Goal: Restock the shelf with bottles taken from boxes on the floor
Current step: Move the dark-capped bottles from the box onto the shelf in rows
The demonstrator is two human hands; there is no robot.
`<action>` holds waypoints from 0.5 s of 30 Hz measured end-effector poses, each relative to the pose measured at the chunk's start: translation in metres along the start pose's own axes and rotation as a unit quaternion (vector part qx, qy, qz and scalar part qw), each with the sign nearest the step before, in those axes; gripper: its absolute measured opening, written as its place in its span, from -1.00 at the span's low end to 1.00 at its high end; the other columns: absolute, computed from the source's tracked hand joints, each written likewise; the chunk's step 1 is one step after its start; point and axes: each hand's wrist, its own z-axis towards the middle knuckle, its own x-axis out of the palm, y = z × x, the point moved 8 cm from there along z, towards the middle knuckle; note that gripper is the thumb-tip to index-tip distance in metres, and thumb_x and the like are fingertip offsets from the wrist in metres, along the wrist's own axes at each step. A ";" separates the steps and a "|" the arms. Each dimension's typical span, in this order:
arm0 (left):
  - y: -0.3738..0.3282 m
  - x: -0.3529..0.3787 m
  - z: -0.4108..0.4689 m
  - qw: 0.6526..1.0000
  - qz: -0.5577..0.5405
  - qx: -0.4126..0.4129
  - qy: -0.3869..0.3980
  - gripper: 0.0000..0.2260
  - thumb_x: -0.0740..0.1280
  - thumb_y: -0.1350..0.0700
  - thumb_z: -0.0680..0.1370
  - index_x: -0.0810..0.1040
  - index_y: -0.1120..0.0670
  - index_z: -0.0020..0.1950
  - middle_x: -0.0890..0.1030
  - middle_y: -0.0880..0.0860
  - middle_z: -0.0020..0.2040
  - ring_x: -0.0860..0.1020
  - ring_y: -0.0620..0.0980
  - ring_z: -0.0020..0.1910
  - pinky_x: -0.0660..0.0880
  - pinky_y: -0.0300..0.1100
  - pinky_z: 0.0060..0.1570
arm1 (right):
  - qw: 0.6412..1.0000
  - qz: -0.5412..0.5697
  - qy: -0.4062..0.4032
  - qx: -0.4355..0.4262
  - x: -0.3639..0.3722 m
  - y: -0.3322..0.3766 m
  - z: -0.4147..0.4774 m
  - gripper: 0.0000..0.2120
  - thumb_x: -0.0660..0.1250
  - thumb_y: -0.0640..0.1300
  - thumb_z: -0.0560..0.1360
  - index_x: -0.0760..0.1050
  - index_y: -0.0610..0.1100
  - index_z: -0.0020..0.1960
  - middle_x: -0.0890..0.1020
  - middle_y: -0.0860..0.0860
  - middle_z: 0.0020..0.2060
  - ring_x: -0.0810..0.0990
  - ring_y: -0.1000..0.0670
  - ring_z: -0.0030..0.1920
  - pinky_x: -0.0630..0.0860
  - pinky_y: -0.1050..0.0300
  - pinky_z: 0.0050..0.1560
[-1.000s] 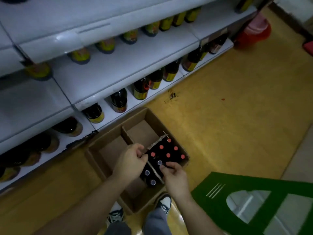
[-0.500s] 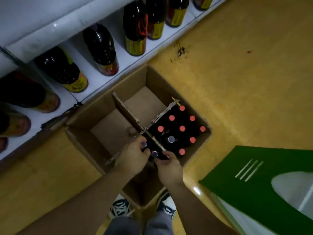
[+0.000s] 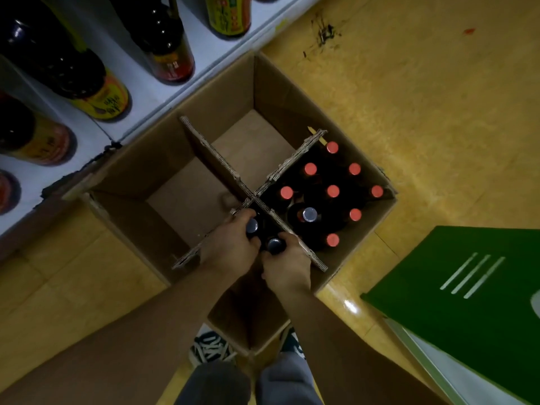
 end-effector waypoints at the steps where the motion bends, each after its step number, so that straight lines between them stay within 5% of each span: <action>1: 0.000 0.001 0.002 1.000 -0.002 0.000 0.001 -0.54 0.36 -0.01 0.57 0.36 -0.20 0.46 0.47 0.01 0.38 0.54 0.15 0.26 0.53 0.06 0.17 | 1.000 0.000 -0.001 -0.003 0.000 0.003 -0.001 -0.44 0.34 0.13 0.32 0.36 0.21 0.32 0.66 -0.11 0.07 0.72 -0.25 -0.05 0.68 -0.23 0.00; 6: 0.001 0.008 0.009 1.000 -0.020 0.018 0.007 -0.54 0.37 0.04 0.55 0.38 -0.18 0.42 0.55 0.03 0.30 0.56 0.14 0.22 0.55 0.08 0.16 | 0.999 -0.033 -0.007 -0.002 0.004 0.010 0.003 -0.60 0.30 0.13 0.37 0.40 0.15 0.21 0.69 -0.13 -0.06 0.72 -0.26 -0.08 0.69 -0.22 -0.05; 11: 0.002 0.012 0.013 0.998 -0.025 0.051 -0.003 -0.57 0.37 0.14 0.54 0.41 -0.09 0.39 0.58 0.09 0.21 0.57 0.16 0.17 0.54 0.06 0.08 | 0.991 -0.129 -0.013 -0.028 -0.007 0.034 -0.006 -0.59 0.33 0.04 0.58 0.36 -0.07 0.36 0.64 -0.19 0.16 0.62 -0.26 0.20 0.59 -0.06 0.15; 15: 0.000 0.010 0.016 0.997 -0.034 0.066 -0.027 -0.67 0.35 0.16 0.56 0.47 -0.04 0.30 0.61 0.12 0.13 0.59 0.19 0.10 0.54 0.04 -0.01 | 0.983 -0.177 -0.014 -0.049 -0.007 0.038 -0.003 -0.58 0.31 0.04 0.59 0.34 -0.11 0.36 0.64 -0.19 0.17 0.61 -0.27 0.22 0.56 -0.05 0.14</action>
